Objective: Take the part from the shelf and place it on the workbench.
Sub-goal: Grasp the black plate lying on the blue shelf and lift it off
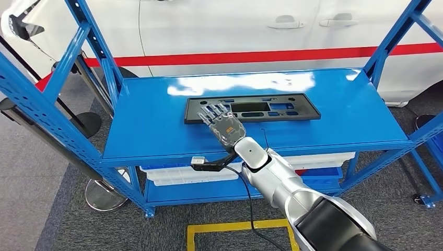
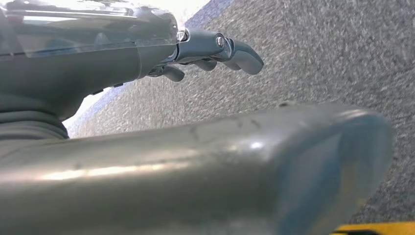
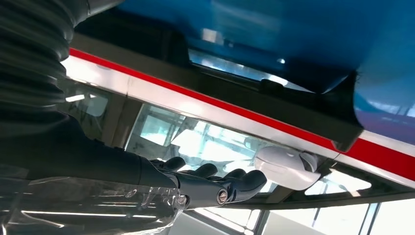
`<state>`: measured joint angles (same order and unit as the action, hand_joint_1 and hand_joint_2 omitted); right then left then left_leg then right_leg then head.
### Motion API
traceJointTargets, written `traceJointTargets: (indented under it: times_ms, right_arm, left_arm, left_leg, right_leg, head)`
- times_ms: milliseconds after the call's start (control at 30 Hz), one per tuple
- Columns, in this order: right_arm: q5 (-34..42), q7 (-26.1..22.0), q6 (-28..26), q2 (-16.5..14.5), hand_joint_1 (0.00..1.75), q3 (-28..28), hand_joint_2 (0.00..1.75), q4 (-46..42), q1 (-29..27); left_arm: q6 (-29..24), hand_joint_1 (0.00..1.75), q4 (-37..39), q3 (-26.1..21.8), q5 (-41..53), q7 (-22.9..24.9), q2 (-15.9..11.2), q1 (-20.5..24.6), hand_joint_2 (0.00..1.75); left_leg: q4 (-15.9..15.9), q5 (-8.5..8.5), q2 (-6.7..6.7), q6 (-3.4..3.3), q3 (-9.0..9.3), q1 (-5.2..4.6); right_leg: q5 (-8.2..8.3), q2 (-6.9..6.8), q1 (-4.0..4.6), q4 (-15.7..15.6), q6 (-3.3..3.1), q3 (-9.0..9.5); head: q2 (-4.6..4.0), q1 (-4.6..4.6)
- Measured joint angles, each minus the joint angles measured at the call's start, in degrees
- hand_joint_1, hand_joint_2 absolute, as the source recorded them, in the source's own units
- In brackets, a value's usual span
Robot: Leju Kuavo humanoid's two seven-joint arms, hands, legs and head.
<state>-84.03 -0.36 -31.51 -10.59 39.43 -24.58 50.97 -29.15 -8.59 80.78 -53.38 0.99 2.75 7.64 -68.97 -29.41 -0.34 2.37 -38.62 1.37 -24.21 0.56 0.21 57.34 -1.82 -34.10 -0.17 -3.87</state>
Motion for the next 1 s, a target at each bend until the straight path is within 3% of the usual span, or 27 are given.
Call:
traceJointTargets:
  times_ms: [33,100,200,333,433,500,700,767,867,900,933,1000]
  right_arm:
    - [0.1,-0.2,0.0,0.0,0.00,0.0,1.75,0.0,-0.3]
    - [0.3,-0.2,0.1,0.1,0.00,0.2,1.75,0.0,-0.5]
    - [1.1,0.3,0.7,0.5,0.00,0.3,1.75,0.0,-0.9]
    - [2.6,1.1,1.3,1.8,0.00,0.3,1.75,0.2,-0.8]
    - [3.0,1.6,1.4,2.4,0.00,0.1,1.75,0.4,-0.7]
    - [3.0,1.7,1.3,2.7,0.00,0.1,1.75,0.6,-0.7]
    - [3.0,1.8,1.2,3.1,0.00,0.0,1.75,0.7,-0.7]
    - [3.0,1.9,1.2,3.2,0.00,0.0,1.75,0.8,-0.8]
    - [2.7,2.3,1.2,3.5,0.00,0.0,1.75,0.9,-1.3]
    - [2.4,2.4,1.1,3.6,0.00,0.0,1.75,1.0,-1.4]
    - [2.2,2.4,1.1,3.6,0.00,0.0,1.75,1.0,-1.6]
    - [2.0,2.3,1.1,3.7,0.00,0.0,1.75,1.0,-1.6]
  left_arm:
    - [0.0,0.00,0.0,0.0,-0.2,0.0,0.0,-0.2,0.00]
    - [-0.1,0.00,0.0,0.0,-0.5,-0.2,-0.1,-0.3,0.00]
    - [-0.3,0.00,0.0,0.0,-0.7,-0.6,0.0,-0.5,0.00]
    - [-0.4,0.00,0.0,0.0,-1.1,-0.7,0.1,-0.7,0.00]
    - [-0.1,0.00,0.0,0.0,-1.3,-0.7,0.1,-0.6,0.00]
    - [0.2,0.00,0.0,0.0,-1.3,-0.7,0.1,-0.7,0.00]
    - [0.3,0.00,0.0,0.0,-1.3,-0.7,0.1,-0.6,0.00]
    - [0.5,0.00,0.0,0.0,-1.3,-0.7,0.1,-0.6,0.00]
    - [1.0,0.00,0.0,0.0,-1.3,-0.9,0.1,-0.7,0.00]
    - [1.1,0.00,0.0,0.0,-1.3,-0.9,0.1,-0.8,0.00]
    - [1.1,0.00,0.0,0.0,-1.3,-1.0,0.1,-0.9,0.00]
    - [1.0,0.00,0.0,0.0,-1.3,-1.0,0.1,-1.0,0.00]
  left_leg:
    - [3.5,2.65,-0.01,0.30,0.86,0.17]
    - [8.4,5.00,0.02,-0.15,1.82,0.19]
    - [9.0,5.22,-0.02,-1.86,1.78,0.00]
    - [9.3,5.32,-0.28,-2.05,1.90,-0.02]
    - [9.2,5.10,-0.29,-2.42,1.95,-0.19]
    - [9.1,4.90,-0.27,-2.84,2.06,-0.44]
    - [9.5,4.87,-0.16,-3.98,2.55,-0.78]
    - [10.0,4.77,-0.05,-4.48,2.95,-0.52]
    - [10.1,3.83,-0.07,-4.67,3.50,-0.48]
    - [10.1,3.57,-0.06,-4.52,3.91,-0.45]
    - [10.1,3.34,-0.04,-4.28,4.46,-0.39]
    - [10.1,2.74,-0.03,-3.66,5.80,-0.21]
  right_leg:
    - [-0.56,0.06,-0.19,0.3,0.40,0.28]
    - [-1.39,0.14,-0.24,1.2,1.16,0.18]
    - [-2.00,0.15,0.06,1.6,1.69,-0.12]
    - [-2.05,0.07,0.08,1.1,1.04,0.32]
    - [-2.02,0.03,0.04,0.6,1.16,0.67]
    - [-2.01,-0.03,-0.12,0.3,1.61,0.88]
    - [-2.41,-0.08,-0.83,0.7,3.82,0.98]
    - [-4.41,-0.15,-0.97,4.4,4.13,-0.67]
    - [-8.16,-0.23,-1.21,15.6,4.29,-6.79]
    - [-7.91,-0.24,-1.31,17.3,4.29,-8.02]
    - [-6.53,-0.26,-1.41,16.7,4.25,-8.03]
    - [-1.87,-0.42,-1.57,9.7,4.04,-5.13]
  head:
    - [0.00,0.01]
    - [0.01,-0.01]
    - [0.01,-0.01]
    - [0.01,-0.01]
    - [0.00,-0.01]
    - [0.00,-0.01]
    - [0.00,-0.01]
    - [0.00,-0.01]
    - [0.00,0.00]
    - [0.00,0.00]
    - [0.00,0.00]
    - [0.00,0.00]
